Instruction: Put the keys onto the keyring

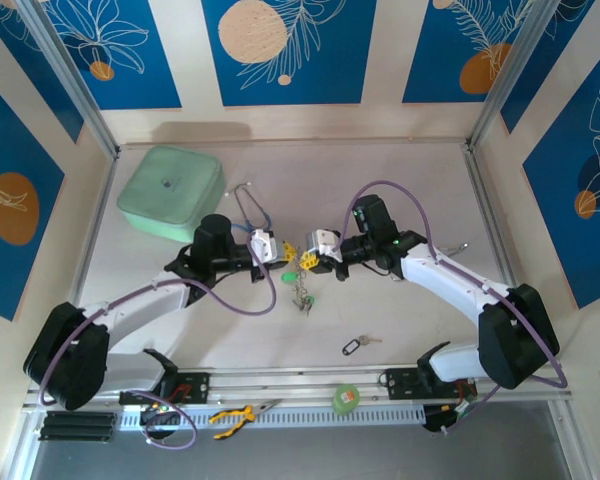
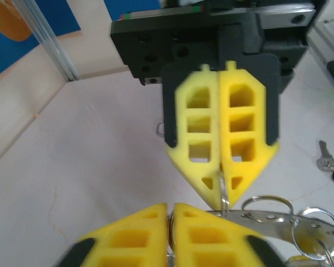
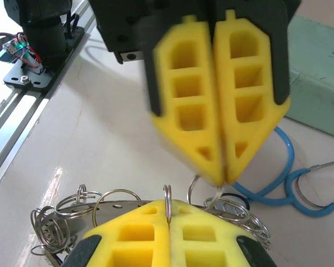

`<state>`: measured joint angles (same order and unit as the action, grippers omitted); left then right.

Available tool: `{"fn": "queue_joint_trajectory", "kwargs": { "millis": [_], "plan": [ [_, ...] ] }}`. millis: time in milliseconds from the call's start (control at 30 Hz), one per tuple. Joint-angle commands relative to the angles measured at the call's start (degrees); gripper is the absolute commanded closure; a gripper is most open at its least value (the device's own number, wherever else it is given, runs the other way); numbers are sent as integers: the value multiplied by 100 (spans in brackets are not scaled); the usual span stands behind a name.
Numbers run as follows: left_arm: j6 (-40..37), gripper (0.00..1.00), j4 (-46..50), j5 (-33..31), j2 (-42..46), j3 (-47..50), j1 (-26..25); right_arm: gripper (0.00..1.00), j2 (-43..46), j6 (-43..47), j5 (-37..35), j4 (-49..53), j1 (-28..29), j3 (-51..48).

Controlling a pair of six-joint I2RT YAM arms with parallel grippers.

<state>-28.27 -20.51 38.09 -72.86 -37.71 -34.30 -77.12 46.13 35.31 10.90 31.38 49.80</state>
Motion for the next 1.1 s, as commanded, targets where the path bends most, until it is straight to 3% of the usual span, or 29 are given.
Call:
{"fn": "queue_joint_trajectory", "kwargs": {
  "millis": [0,100,300,367,500,567,700,933,1067],
  "plan": [
    [122,100,79,-2,-88,-245,-35,100,181,227,-14,138,101,159],
    [223,100,651,-169,-169,-491,-20,100,323,413,-291,36,207,26],
    [594,99,2012,118,-507,-1005,-5,100,588,392,-531,-551,316,-260],
    [607,72,2274,-13,-563,-1055,-6,100,602,327,-462,-583,299,-269],
    [928,46,1490,-693,-50,-694,12,100,587,189,-278,-602,234,-265],
    [935,42,964,-1014,338,-506,7,100,584,106,-140,-595,173,-230],
    [339,43,595,-1100,903,-145,15,100,502,-90,137,-677,72,-160],
    [-113,72,482,-70,982,159,-5,100,366,-34,51,-707,84,-154],
    [-270,79,713,140,719,-27,-6,100,321,-34,41,-773,80,-132]
  ]
}}
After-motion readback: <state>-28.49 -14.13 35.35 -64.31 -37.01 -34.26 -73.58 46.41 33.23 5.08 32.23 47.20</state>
